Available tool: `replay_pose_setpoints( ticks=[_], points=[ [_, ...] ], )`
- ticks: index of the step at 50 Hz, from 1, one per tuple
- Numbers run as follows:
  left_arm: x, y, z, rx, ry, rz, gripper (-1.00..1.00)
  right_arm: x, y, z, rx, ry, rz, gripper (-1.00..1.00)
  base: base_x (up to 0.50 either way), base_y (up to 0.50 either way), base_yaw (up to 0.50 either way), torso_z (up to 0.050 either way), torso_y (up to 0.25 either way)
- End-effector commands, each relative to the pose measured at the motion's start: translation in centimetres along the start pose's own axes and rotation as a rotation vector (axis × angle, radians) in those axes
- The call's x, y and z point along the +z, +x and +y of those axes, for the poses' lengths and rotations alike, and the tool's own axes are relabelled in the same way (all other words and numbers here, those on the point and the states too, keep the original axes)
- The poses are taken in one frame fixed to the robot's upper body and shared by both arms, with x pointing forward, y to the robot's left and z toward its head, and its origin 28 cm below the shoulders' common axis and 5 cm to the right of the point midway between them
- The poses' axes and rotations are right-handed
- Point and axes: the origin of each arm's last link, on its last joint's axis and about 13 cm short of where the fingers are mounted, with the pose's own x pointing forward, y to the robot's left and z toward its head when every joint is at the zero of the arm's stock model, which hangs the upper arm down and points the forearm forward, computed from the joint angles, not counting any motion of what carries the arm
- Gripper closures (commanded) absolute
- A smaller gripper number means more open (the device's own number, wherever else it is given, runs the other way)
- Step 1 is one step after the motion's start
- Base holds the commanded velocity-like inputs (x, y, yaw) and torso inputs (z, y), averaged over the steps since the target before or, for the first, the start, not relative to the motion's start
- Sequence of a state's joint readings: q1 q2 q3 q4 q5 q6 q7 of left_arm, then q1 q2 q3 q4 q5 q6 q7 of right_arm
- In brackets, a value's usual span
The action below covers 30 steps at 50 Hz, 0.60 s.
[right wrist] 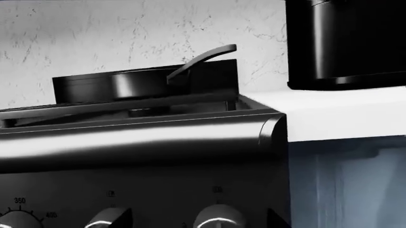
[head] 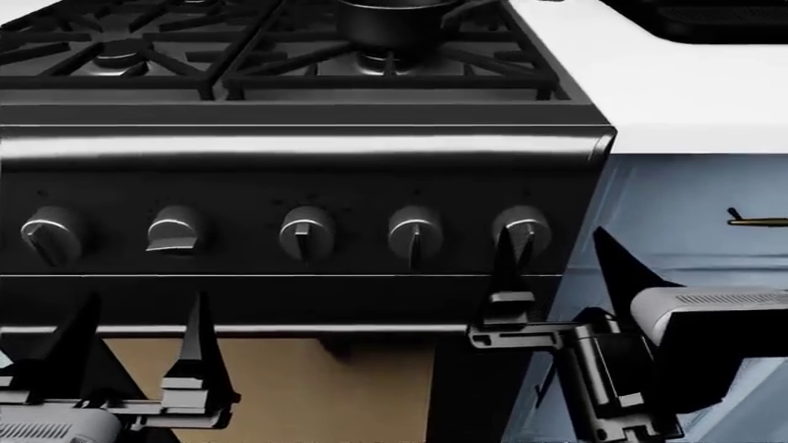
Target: Frozen meat rests on a plate on the counter. Retrieve the meat and place it in a pot on a burner. Then turn the burner on.
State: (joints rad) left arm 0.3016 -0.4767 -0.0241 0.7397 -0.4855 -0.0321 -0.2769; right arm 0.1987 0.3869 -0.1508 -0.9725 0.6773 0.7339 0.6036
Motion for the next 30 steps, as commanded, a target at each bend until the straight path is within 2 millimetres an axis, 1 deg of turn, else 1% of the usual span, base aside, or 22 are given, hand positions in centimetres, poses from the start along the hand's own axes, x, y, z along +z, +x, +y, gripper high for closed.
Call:
replay_pose_setpoints(
  ticks=[1, 20, 28, 30],
  points=[
    [-0.22, 0.06, 0.0, 0.004, -0.008, 0.008, -1.0, -0.28, 0.26, 0.07, 0.006, -0.013, 0.011, -1.0, 0.0, 0.0, 0.0, -0.05, 0.0],
    [-0.67, 0.17, 0.12, 0.013, -0.022, 0.017, -1.0, -0.55, 0.63, 0.12, 0.002, -0.027, 0.022, -1.0, 0.0, 0.0, 0.0, -0.05, 0.0],
    [-0.68, 0.18, 0.13, 0.013, -0.027, 0.014, -1.0, -0.33, 0.61, -0.06, -0.006, -0.027, 0.016, -1.0, 0.0, 0.0, 0.0, -0.05, 0.0],
    [-0.66, 0.2, 0.11, 0.014, -0.037, 0.008, -1.0, -0.22, 0.6, -0.15, -0.01, -0.028, 0.013, -1.0, 0.0, 0.0, 0.0, 0.0, 0.0]
  ],
)
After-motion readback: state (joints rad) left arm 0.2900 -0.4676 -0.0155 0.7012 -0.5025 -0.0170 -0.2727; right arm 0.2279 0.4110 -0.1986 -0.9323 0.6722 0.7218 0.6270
